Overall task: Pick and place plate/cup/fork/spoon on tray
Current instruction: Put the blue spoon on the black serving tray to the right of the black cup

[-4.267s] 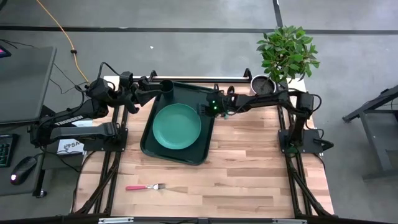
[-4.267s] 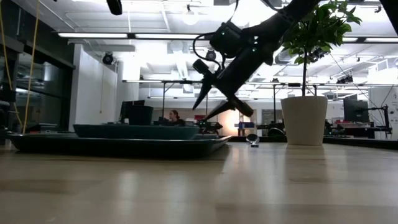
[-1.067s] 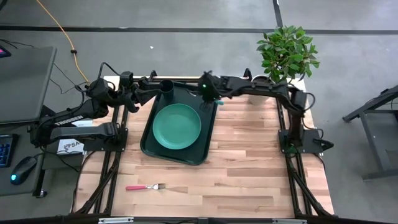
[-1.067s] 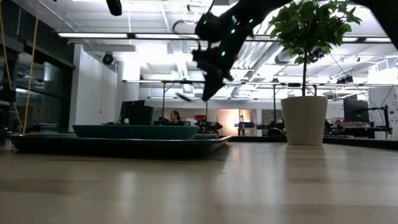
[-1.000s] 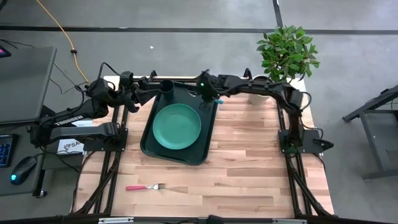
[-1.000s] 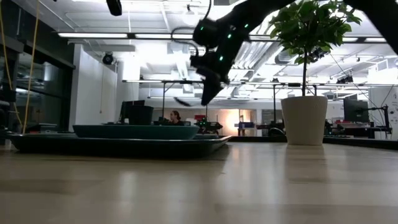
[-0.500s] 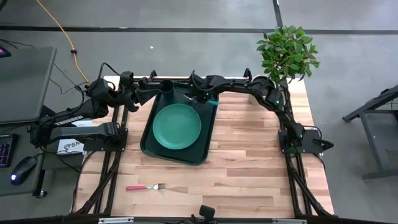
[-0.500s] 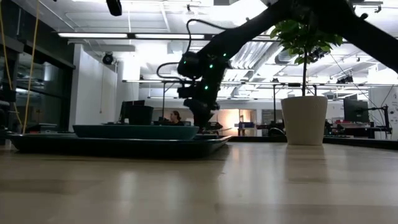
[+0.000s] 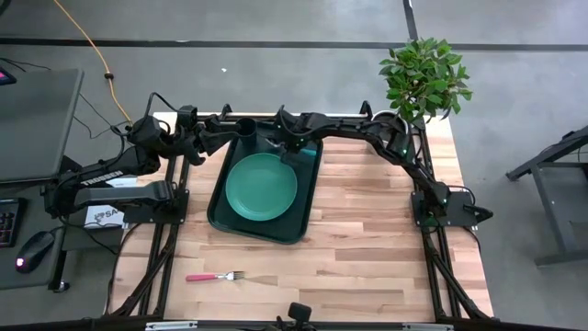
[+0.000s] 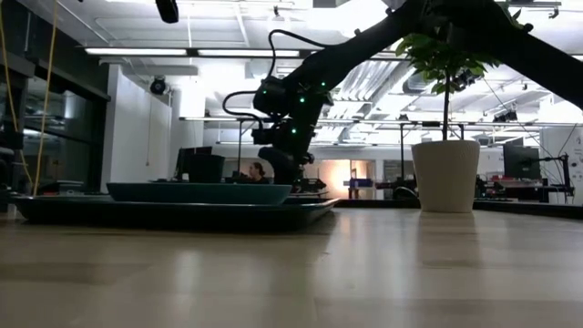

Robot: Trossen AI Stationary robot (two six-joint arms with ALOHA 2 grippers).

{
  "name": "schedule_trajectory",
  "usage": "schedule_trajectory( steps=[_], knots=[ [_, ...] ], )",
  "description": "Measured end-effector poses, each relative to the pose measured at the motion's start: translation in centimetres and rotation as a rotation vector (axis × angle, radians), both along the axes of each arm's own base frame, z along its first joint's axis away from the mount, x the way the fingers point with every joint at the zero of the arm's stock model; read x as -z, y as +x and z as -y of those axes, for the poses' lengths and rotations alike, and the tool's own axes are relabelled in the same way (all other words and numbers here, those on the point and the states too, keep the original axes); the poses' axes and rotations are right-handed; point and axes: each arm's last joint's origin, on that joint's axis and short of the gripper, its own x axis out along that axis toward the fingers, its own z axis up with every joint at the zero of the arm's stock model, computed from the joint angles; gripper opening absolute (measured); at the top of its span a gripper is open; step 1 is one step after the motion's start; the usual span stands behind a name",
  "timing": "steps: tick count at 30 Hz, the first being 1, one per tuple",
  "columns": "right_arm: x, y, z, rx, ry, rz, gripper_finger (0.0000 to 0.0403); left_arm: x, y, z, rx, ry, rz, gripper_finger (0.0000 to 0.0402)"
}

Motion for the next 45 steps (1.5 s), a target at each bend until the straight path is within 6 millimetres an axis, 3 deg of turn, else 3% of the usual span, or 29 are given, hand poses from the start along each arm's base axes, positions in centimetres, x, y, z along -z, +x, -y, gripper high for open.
schedule_trajectory(
  steps=[11, 29, 45],
  knots=[
    [-0.2, 0.0, 0.8, -0.094, -0.086, -0.006, 0.0, 0.0, 0.0, 0.0, 0.001, -0.003, 0.001, 0.0202],
    [-0.9, -1.5, 4.2, -0.039, -0.057, 0.027, 0.0, 0.0, 0.0, 0.0, 0.0, -0.002, 0.0, 0.0202],
    [-0.6, -1.5, 4.1, -0.051, -0.025, 0.038, 0.0001, 0.0, 0.0, 0.0, 0.007, -0.024, 0.006, 0.0202]
  ],
)
